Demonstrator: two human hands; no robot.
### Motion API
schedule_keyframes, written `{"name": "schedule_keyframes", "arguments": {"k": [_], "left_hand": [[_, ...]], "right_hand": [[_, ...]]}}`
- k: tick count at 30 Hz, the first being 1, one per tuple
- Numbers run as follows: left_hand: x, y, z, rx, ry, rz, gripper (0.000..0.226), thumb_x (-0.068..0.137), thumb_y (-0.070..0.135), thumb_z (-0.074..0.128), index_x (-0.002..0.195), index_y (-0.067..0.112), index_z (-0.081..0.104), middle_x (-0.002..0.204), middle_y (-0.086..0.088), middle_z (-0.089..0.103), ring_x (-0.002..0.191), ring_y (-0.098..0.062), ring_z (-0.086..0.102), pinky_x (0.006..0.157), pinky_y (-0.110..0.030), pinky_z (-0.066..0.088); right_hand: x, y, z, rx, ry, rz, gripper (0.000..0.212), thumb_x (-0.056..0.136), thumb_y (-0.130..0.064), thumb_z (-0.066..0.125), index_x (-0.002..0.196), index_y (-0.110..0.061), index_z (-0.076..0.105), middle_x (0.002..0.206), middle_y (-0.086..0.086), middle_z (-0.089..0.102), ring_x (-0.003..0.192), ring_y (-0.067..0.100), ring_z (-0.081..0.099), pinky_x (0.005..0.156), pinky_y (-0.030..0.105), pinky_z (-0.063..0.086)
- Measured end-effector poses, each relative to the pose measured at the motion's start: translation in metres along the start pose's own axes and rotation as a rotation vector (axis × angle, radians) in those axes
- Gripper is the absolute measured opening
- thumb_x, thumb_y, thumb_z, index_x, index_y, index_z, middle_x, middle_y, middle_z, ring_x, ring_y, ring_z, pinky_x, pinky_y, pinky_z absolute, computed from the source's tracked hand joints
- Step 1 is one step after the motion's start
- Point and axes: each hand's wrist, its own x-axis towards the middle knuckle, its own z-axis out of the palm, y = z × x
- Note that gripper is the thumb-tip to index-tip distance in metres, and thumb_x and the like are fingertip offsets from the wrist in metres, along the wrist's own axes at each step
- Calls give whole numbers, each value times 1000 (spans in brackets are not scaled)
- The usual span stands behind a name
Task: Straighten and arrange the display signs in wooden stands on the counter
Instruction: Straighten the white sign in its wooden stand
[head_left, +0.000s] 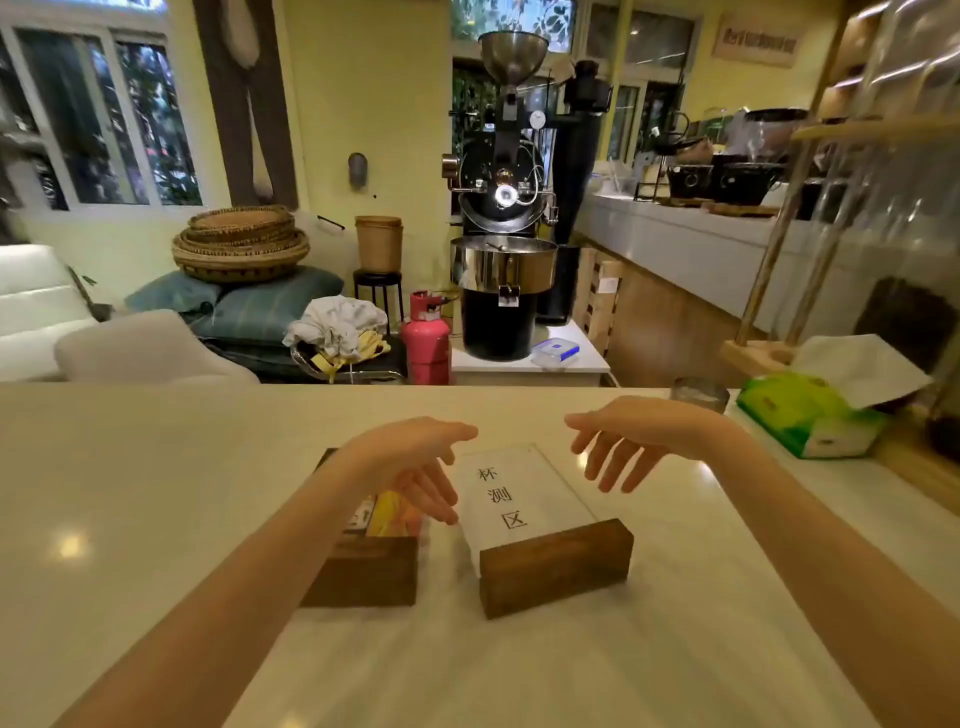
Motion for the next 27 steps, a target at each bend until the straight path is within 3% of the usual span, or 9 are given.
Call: {"name": "schedule_keyframes", "arguments": {"k": [5, 8, 11, 16, 21, 24, 27], "left_hand": [[6, -9, 17, 48, 4, -103, 62, 88, 37, 46, 133, -2, 27, 114, -31, 60, 59, -28, 68, 46, -29, 58], [13, -18, 26, 31, 32, -78, 57, 89, 25, 47, 135, -1, 24, 92, -25, 65, 56, -27, 68, 47, -29, 59], [23, -27, 28, 47, 69, -36, 51, 89, 16, 46, 134, -1, 29, 88, -23, 66, 60, -27, 69, 50, -30, 60], [31, -31, 34, 47, 131, -13, 34, 84, 3, 53, 117, -3, 48, 91, -13, 64, 72, -25, 69, 48, -27, 59], [27, -28, 37, 27, 138, 60, 28, 81, -1, 56, 109, -4, 52, 117, -16, 61, 83, -26, 65, 50, -24, 58], [27, -24, 37, 15, 213, 121, 17, 81, 1, 58, 95, 7, 52, 119, -15, 63, 96, -27, 65, 58, -28, 60], [29, -20, 35, -17, 286, 181, 35, 80, 3, 61, 111, 7, 46, 111, -15, 65, 91, -27, 66, 59, -32, 59]], "right_hand": [[16, 20, 18, 36, -8, 95, 41, 87, -45, 49, 101, -9, 63, 91, 10, 71, 77, 23, 70, 77, 37, 58], [23, 28, 29, 80, 14, 102, 31, 87, -33, 54, 102, -6, 61, 89, 7, 66, 80, 21, 65, 74, 32, 57], [29, 40, 36, 179, 32, 92, 34, 81, -22, 64, 110, -4, 62, 92, 8, 65, 81, 19, 62, 69, 28, 55], [30, 47, 42, 209, 81, 71, 34, 75, -15, 71, 108, -9, 65, 91, 5, 66, 84, 18, 61, 78, 28, 53], [24, 42, 42, 239, 109, 82, 34, 76, -11, 70, 109, -5, 64, 89, 3, 63, 79, 17, 61, 65, 22, 54], [20, 40, 41, 254, 172, 42, 36, 77, -10, 69, 111, -3, 60, 95, 5, 60, 82, 18, 60, 69, 26, 54], [16, 41, 38, 329, 235, -45, 39, 75, -7, 70, 112, -3, 58, 97, 7, 62, 81, 18, 62, 65, 26, 55]]}}
